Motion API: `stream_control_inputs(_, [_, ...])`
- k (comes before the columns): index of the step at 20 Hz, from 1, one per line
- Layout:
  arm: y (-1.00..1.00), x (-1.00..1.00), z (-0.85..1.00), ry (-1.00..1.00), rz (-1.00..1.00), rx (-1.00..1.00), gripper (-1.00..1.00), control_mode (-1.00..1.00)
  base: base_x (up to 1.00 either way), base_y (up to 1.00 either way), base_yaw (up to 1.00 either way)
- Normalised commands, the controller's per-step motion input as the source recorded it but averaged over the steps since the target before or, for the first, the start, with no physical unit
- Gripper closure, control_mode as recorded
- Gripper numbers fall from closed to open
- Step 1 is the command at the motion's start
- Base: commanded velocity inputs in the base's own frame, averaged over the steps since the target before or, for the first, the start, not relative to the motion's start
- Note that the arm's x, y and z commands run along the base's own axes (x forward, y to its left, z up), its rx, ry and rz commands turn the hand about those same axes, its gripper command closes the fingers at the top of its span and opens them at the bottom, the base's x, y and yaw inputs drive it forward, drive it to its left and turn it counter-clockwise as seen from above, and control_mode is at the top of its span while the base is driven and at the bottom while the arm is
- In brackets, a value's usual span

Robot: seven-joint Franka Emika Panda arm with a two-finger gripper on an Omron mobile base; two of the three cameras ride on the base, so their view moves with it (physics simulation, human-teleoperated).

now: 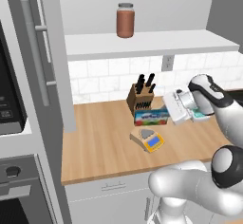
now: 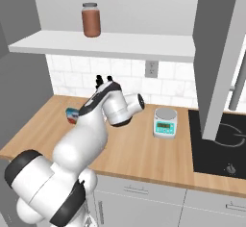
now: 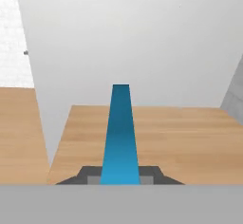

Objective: Pick the boxed food and place it on the digital scale for weighing, and close the cabinet.

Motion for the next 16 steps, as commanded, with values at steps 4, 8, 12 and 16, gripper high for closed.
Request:
stream_control_inputs(4, [0.06, 0.0, -0.28, 0.23, -0.05, -0.03, 1.0, -1.0, 0.0, 0.0, 0.0])
stream_control_inputs(8, [0.0, 0.06, -0.45, 0.11, -0.04, -0.05, 1.0, -1.0, 0.0, 0.0, 0.0])
stream_control_inputs(12, [0.0, 0.18, -0.32, 0.02, -0.01, -0.01, 1.0, -1.0, 0.0, 0.0, 0.0])
stream_control_inputs(16, [-0.03, 0.1, -0.19, 0.02, 0.0, 0.0, 1.0, -1.0, 0.0, 0.0, 0.0])
